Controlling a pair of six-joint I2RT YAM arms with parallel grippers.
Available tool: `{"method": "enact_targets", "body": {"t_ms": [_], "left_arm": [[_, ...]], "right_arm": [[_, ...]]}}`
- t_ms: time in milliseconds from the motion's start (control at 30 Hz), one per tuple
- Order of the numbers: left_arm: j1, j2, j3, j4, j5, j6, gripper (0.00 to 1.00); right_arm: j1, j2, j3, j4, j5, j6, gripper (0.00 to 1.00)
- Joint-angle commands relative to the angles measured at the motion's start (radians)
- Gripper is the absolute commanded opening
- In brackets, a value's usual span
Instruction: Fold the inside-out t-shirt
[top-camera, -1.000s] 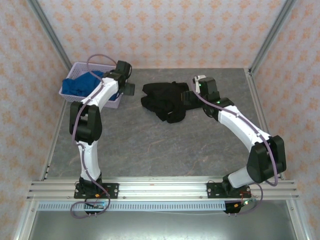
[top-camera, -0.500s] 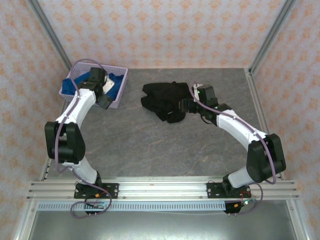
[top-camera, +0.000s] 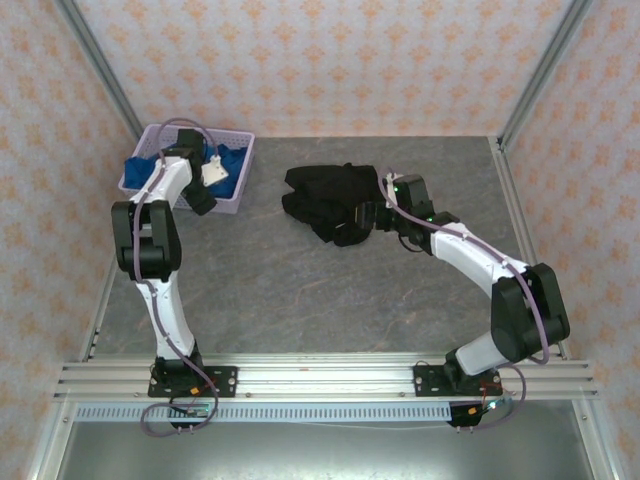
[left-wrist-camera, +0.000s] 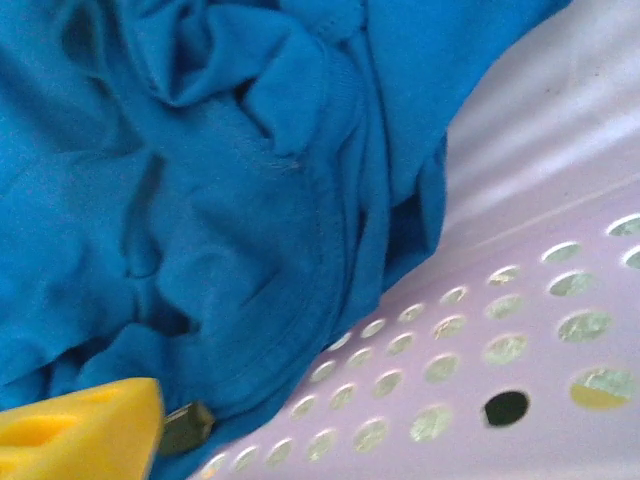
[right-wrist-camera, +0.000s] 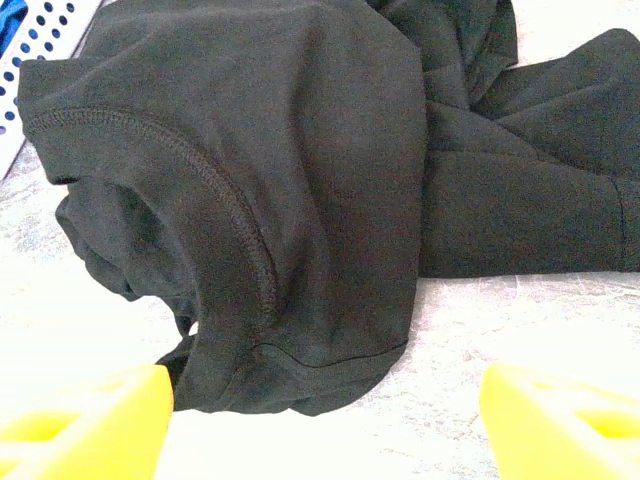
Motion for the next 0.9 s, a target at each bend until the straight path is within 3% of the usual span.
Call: {"method": "enact_targets", "body": {"t_ms": [0, 133, 367, 467, 600, 867], "left_arm": [[0.001, 0.049, 0.106, -0.1, 0.023, -0.016, 0.66], [-0.006, 0.082, 0.188, -0.169, 0.107, -0.159, 0.43], [-0.075, 0.072, 0.16, -0.148, 0.112, -0.357, 0.28], [-0.069, 0.112, 0.209, -0.149, 0.044, -0.414, 0.22], [-0.032, 0.232, 0.431, -0.244, -0.046, -0.512, 0.16], [0.015, 0.462, 0.913, -0.311, -0.165, -0.693, 0.16]], "right_arm": [[0.003, -0.019, -0.012, 0.021, 0.021, 0.012, 0.81], [0.003, -0.018, -0.021, 0.038, 0.022, 0.024, 0.81], [0.003, -0.01, -0.018, 0.034, 0.021, 0.033, 0.81], [0.001, -0.014, -0.012, 0.025, 0.024, 0.029, 0.81], [0.002, -0.026, -0.011, 0.014, 0.049, 0.036, 0.81], [0.004, -0.005, 0.012, -0.03, 0.194, 0.095, 0.8]]}}
